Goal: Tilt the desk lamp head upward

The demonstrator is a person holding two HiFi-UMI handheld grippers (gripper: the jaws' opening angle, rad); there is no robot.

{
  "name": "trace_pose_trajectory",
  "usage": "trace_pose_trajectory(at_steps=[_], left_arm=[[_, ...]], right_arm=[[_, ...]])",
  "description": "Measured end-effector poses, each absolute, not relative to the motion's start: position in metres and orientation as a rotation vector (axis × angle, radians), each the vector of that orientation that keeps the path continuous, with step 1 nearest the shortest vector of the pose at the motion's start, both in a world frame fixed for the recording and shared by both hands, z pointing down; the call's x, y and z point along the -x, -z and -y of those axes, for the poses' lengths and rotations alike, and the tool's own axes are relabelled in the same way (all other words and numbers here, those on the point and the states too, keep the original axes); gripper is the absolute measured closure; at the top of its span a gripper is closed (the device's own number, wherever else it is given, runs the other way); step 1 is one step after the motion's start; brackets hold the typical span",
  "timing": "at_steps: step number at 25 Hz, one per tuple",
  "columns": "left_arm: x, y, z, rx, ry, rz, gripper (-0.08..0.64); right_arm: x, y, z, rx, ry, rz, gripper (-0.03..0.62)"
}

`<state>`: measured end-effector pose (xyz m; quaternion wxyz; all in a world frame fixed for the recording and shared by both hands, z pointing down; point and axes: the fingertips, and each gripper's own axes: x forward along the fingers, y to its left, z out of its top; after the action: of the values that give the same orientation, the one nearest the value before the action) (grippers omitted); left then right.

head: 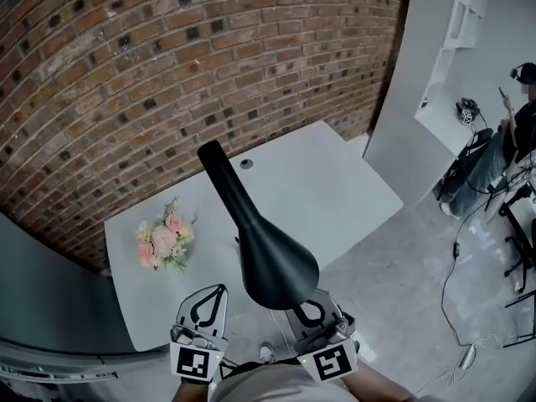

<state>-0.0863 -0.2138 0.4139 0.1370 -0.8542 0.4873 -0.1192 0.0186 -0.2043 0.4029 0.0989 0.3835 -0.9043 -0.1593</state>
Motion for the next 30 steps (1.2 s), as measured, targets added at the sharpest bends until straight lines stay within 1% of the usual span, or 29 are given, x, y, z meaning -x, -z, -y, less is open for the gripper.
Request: trace_pose_trajectory(at_steps=[15,18,25,30], left_arm=[[0.073,-0.394,0.204,2.461,0.295,-1.359,0.552],[0.077,-0.395,0.202,2.484,0.25,-1.416,0.552],[0.08,-0.389,0.199,2.44,0.277,-1.392,0.552],[0.082,-0.385,0.198,2.469,0.181,-1.478,0.552]], right_arm=[[-0.014,-0.338,0.19,-1.108,0.514,2.715,0.575],[-0.012,-0.326,0.187,-1.092,0.537,2.729,0.575],[-0.006,-0.306,0.184,-1.035,0.581,2.725,0.575],[-0.003,-0.296,0.181,-0.994,0.612,2.724,0.575]])
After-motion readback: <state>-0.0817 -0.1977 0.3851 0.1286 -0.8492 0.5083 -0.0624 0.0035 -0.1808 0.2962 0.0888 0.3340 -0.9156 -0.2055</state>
